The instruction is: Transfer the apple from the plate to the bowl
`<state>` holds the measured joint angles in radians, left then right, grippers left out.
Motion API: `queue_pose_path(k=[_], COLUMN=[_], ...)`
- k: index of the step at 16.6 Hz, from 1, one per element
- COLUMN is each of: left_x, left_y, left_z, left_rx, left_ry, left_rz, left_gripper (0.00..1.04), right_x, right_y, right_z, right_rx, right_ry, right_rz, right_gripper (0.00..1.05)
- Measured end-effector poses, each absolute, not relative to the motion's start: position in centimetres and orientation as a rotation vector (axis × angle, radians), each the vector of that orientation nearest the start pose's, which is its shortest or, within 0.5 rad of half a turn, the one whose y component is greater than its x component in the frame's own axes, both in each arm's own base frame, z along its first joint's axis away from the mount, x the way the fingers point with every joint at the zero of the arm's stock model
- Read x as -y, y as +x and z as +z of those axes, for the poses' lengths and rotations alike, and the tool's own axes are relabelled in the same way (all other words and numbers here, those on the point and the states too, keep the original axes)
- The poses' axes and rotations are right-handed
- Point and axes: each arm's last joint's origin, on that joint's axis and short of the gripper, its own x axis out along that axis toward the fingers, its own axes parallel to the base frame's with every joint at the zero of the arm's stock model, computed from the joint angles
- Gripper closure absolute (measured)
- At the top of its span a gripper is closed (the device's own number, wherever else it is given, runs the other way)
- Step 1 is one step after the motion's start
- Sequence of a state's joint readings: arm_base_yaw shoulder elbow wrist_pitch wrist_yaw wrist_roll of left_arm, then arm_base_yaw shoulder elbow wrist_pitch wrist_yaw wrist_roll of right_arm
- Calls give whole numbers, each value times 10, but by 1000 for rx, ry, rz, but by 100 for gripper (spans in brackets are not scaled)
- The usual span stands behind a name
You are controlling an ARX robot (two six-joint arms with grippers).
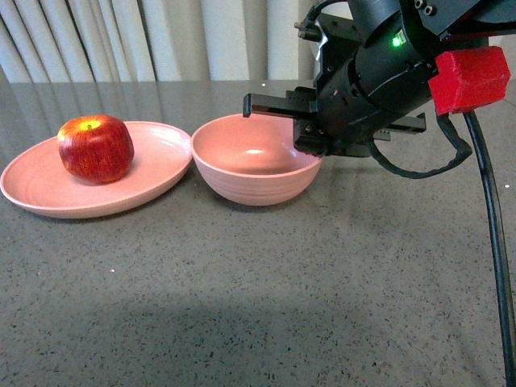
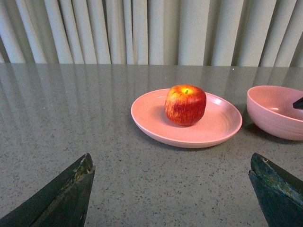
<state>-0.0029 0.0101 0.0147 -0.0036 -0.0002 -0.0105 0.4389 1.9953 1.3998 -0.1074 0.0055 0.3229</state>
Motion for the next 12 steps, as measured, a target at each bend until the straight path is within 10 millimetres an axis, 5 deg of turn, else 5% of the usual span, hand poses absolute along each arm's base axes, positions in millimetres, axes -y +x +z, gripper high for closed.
queue_pose_path(k=[5,12], left_x=[0,0], left_y=[97,97], left_z=[167,167], left_rx=[1,1], left_ry=[-10,-10], left_rz=[-3,-3], left_gripper=[7,7], right_x=[-188,-191], right_y=[398,396], right_z=[195,202], right_rx=[-757,-750], right_ry=[147,150], right_rz=[299,316], right_gripper=[101,30])
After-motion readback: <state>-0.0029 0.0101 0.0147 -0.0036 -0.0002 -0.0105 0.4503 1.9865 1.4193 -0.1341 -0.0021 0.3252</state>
